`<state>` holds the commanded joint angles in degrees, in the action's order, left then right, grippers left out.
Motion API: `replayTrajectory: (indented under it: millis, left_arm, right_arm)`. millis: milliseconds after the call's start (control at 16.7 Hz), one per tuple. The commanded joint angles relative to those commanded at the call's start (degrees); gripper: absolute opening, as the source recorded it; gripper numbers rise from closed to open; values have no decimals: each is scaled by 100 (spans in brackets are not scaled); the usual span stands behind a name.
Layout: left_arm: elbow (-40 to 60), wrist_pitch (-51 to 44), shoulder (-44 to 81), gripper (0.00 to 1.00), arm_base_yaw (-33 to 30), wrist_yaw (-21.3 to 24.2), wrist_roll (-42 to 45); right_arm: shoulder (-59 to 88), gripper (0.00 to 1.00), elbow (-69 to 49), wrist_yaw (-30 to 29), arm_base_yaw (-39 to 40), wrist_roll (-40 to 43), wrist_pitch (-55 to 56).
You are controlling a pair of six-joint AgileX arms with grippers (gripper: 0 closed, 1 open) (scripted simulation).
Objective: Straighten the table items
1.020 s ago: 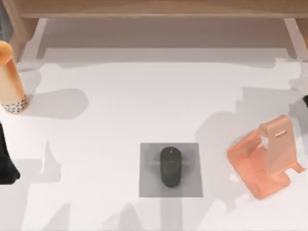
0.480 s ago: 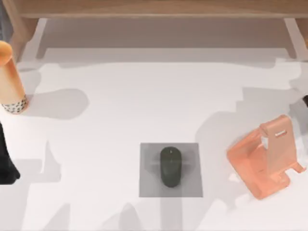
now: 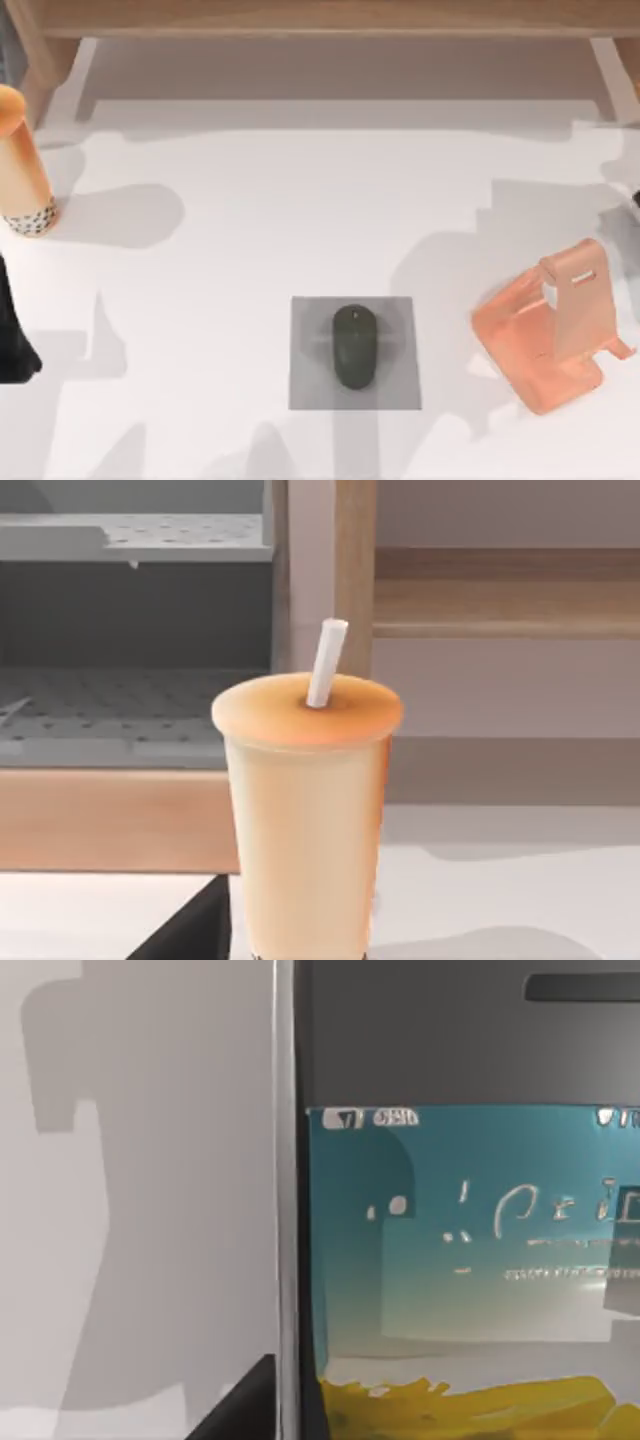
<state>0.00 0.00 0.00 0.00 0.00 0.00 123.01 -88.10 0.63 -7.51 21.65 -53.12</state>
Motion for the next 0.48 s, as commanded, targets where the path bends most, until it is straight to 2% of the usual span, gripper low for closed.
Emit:
replayTrajectory:
  millis: [480]
  left_arm:
    - [0, 0, 0, 100, 0, 0, 0]
  right_arm:
    - [-143, 0, -87, -5, 19, -39, -200]
